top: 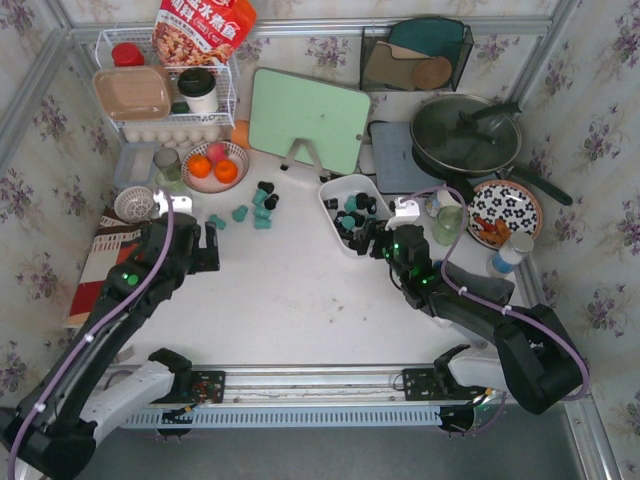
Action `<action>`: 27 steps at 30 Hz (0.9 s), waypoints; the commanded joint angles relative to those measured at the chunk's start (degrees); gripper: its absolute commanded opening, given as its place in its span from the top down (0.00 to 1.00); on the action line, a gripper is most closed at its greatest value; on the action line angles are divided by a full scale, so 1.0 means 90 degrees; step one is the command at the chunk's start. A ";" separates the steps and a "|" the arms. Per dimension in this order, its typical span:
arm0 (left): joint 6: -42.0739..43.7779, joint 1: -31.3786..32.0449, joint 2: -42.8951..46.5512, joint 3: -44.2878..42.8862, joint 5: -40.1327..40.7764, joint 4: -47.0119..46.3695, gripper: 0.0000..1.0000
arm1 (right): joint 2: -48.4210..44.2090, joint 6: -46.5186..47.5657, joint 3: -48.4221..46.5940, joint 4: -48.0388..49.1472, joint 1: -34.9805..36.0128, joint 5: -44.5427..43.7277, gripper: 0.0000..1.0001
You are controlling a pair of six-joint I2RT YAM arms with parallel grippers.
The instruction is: Mix the coffee capsules in the storage basket
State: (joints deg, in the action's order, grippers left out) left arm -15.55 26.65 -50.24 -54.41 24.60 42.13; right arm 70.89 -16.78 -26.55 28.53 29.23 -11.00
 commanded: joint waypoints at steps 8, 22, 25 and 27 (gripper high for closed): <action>-0.1791 -0.0418 -0.3270 -0.1083 -0.0037 -0.0860 0.00 | -0.0273 -0.0268 -0.0028 0.0057 0.0003 -0.0049 0.25; -0.3075 -0.1131 -0.6949 -0.3788 -0.0198 -0.0042 0.11 | -0.0307 -0.0321 -0.0058 0.0016 0.0004 0.0092 0.25; -0.3413 -0.1297 -0.7156 -0.3880 -0.0190 -0.0038 0.26 | -0.0272 -0.0335 -0.0085 0.0018 0.0003 0.0177 0.25; -0.3583 -0.1422 -0.7279 -0.3904 -0.0243 -0.0033 0.30 | -0.0252 -0.0344 -0.0098 0.0022 0.0004 0.0214 0.25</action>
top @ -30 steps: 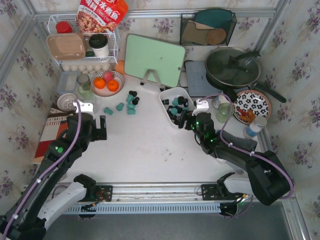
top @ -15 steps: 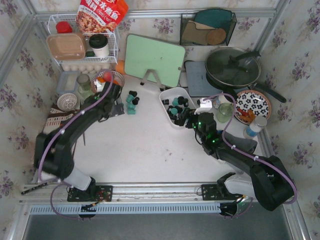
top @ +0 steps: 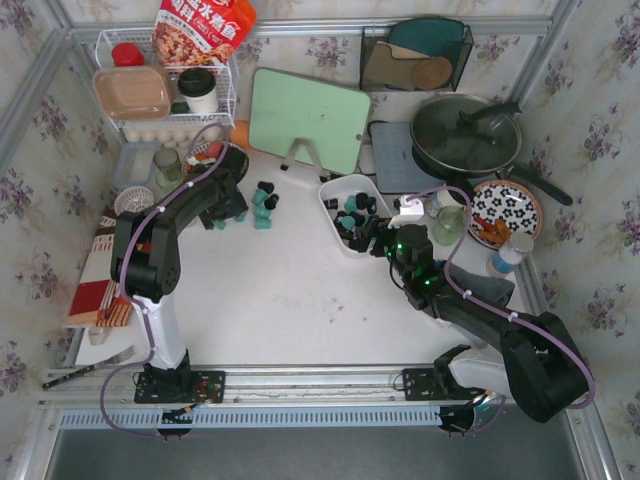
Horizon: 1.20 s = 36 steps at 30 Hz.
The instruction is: Mix the coffee capsules in the storage basket
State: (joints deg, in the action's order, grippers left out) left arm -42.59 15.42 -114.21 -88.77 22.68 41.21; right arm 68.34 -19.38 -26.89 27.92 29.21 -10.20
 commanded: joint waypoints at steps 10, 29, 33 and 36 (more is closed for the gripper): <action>-0.0903 -0.0441 -0.0687 -0.0118 0.0061 0.0180 0.53 | 0.0116 -0.0065 -0.0078 0.0101 0.0006 0.0191 0.25; 0.0079 -0.0408 -0.0236 0.0379 0.0322 -0.0333 0.80 | 0.0180 -0.0069 -0.0113 0.0091 0.0006 0.0232 0.25; 0.0266 -0.0284 0.0290 0.0794 0.0236 -0.0592 0.81 | 0.0181 -0.0064 -0.0117 0.0087 0.0006 0.0233 0.25; 0.0458 -0.0022 0.0706 0.1011 0.0257 -0.0752 0.80 | 0.0190 -0.0075 -0.0126 0.0081 0.0006 0.0241 0.25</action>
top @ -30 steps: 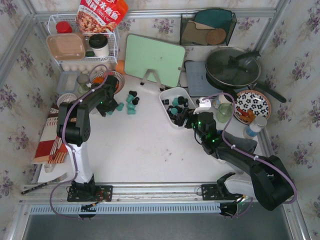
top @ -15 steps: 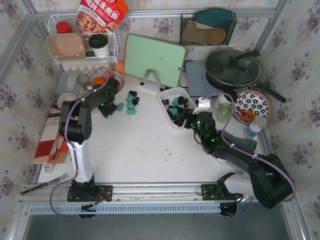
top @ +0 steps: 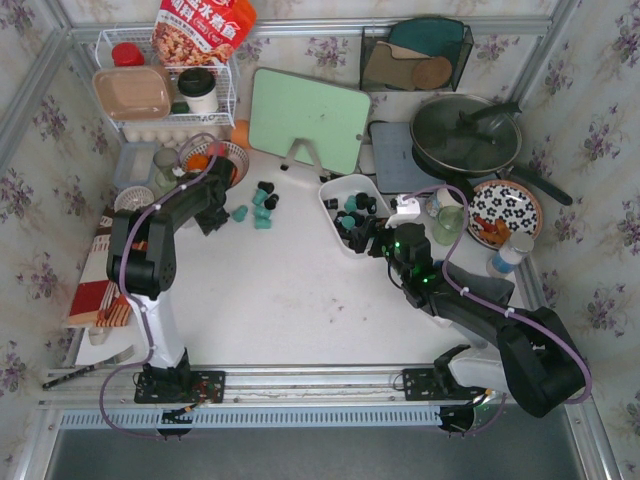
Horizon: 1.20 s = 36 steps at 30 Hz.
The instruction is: Mix the coffee capsules in the storage basket
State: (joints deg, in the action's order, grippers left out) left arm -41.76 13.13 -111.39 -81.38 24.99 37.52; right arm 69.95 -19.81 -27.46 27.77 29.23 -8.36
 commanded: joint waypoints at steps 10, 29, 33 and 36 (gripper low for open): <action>0.2981 0.1771 0.1163 0.0383 -0.1406 -0.2581 0.75 | -0.0294 -0.0093 0.0100 0.0087 0.0004 -0.0437 0.25; 0.3746 0.2345 -0.0965 -0.2485 -0.4455 -0.2458 0.63 | -0.1171 -0.0297 0.0581 0.0283 0.0004 -0.1164 0.25; 0.3765 0.2432 -0.1457 -0.3114 -0.4286 -0.1970 0.62 | -0.1159 -0.0308 0.0577 0.0293 0.0004 -0.1132 0.26; 0.3703 0.2493 -0.1668 -0.3201 -0.3983 -0.1899 0.58 | -0.1164 -0.0307 0.0575 0.0293 0.0003 -0.1129 0.25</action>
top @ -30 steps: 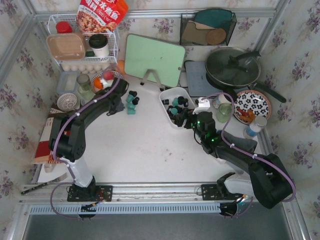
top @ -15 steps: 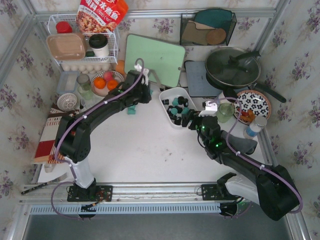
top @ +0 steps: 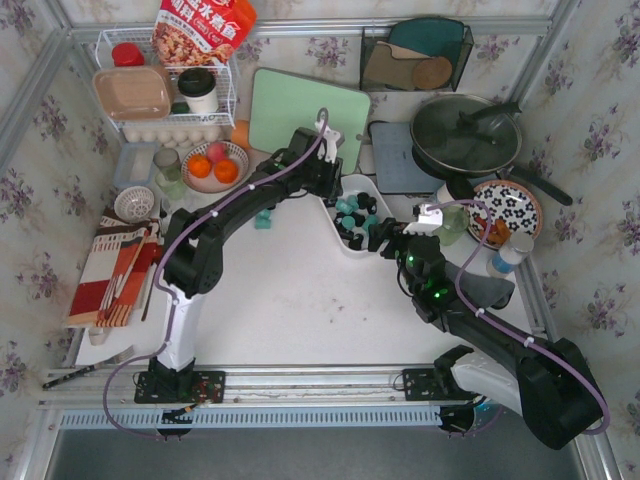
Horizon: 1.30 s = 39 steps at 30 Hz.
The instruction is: Mix the coffee capsules in the storage basket
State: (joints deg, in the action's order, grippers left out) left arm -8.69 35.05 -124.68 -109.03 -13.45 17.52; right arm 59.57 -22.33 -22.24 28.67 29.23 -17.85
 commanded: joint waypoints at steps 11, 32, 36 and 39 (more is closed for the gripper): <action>-0.0178 0.0209 0.1222 0.1765 0.1517 -0.1184 0.48 | -0.0017 -0.0029 0.0000 0.0194 0.0004 -0.0056 0.26; -0.1603 -0.0932 0.2517 0.3266 0.3951 0.0461 0.26 | 0.0130 -0.0026 -0.0044 0.0213 0.0002 0.0029 0.26; -0.1832 -0.1221 0.2153 0.2976 0.4142 0.0931 0.28 | 0.0157 -0.0029 -0.0056 0.0224 0.0003 0.0068 0.26; -0.1772 -0.1426 0.1854 0.2771 0.4086 0.1073 0.29 | 0.0178 -0.0028 -0.0058 0.0223 0.0004 0.0078 0.26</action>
State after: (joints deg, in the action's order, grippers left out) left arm -23.03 23.86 -105.67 -82.21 22.61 23.07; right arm 60.93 -22.35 -22.31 28.84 29.21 -17.56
